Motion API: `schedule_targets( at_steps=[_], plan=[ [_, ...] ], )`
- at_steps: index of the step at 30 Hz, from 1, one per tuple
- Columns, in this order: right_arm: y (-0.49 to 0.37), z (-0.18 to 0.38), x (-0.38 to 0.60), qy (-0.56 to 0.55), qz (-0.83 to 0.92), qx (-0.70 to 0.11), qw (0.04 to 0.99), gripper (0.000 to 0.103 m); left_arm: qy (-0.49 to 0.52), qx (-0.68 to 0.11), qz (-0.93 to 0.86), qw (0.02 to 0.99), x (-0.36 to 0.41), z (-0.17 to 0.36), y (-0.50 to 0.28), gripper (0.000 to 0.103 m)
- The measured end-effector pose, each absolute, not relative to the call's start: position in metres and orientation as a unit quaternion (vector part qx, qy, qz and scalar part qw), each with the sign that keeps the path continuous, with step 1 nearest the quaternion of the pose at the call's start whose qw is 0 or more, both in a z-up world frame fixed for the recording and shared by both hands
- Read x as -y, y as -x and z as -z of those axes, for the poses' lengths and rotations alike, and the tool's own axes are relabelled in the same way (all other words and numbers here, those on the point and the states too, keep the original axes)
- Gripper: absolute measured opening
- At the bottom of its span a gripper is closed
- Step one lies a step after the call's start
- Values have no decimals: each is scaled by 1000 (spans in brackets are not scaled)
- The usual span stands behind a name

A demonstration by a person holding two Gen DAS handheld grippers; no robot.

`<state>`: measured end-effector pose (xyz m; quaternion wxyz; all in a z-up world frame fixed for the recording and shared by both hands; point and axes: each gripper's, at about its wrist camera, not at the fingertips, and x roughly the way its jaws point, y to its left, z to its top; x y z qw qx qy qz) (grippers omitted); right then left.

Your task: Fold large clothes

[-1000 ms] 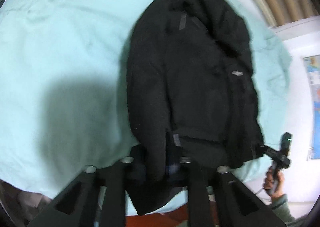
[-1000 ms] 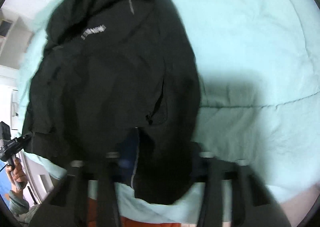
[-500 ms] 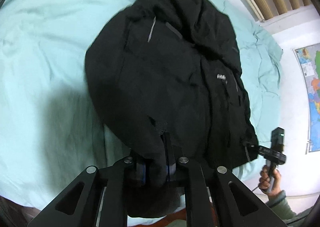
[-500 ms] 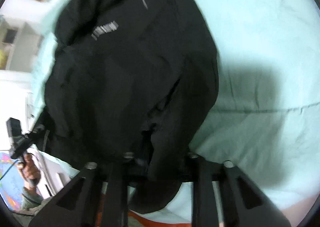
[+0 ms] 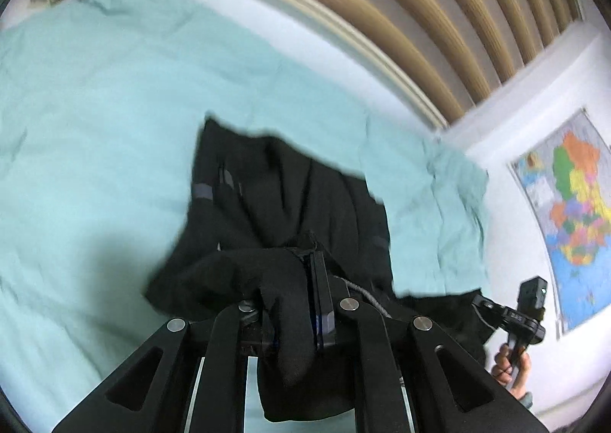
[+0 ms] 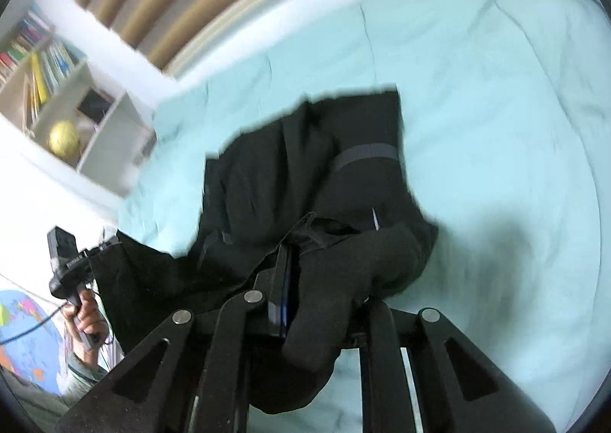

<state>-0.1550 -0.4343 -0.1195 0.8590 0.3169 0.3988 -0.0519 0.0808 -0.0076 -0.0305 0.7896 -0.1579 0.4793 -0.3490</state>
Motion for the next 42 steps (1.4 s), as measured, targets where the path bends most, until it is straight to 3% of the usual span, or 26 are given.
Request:
schedule_targets(
  at_steps=[4,8,18,22,30,37,42],
  plan=[
    [105,100,467,-315,72,-382,866,17,196,-455,336,801,17,16,-137,12],
    [36,109,501,-339,96,-388,852,17,180,-464,286,819,52,34,-192,13],
    [-99,258,562,-404,160,-508,744,18,113,-599,175,773,134,187,-290,16],
    [-127,297,569,-409,160,-534,723,19,90,-604,185,770,147,208,-300,16],
    [-124,279,577,-399,150,-531,732,19,73,-591,245,765,139,178,-297,17],
    [-89,223,585,-441,125,-470,754,20,212,-587,360,693,77,122,-301,21],
    [-76,199,577,-441,112,-463,761,20,154,-595,410,674,73,94,-285,22]
  ],
)
